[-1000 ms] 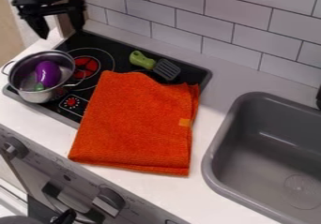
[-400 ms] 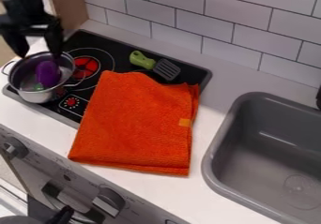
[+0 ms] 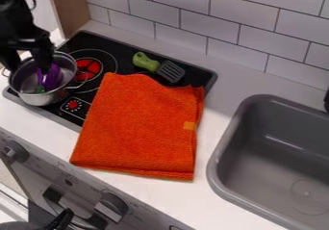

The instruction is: Moving an object from a pan

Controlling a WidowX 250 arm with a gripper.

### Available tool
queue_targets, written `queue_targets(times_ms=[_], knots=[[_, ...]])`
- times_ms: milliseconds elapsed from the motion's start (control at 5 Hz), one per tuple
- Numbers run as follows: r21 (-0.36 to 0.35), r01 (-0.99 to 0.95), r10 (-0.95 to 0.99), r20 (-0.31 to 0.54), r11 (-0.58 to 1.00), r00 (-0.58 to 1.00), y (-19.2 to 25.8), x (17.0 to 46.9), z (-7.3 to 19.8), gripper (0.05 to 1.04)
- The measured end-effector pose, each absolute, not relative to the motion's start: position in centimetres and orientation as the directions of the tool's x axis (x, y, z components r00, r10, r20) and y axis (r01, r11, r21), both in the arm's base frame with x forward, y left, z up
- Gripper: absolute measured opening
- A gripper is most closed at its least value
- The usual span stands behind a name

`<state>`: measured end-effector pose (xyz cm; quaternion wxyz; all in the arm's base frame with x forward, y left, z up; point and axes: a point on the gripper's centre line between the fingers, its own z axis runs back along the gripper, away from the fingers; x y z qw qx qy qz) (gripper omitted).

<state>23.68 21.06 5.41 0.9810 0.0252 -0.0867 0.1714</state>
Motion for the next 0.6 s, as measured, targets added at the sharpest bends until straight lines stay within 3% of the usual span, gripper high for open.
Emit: queue_targets(times_ms=[200,600], knots=[[0.042,-0.320,0.310,0.165,0.946,0.936,20.41,23.43,4.68,0.985],[0.066,-0.335,0.319,0.179,0.940,0.931,20.05,23.68,4.22,0.985]])
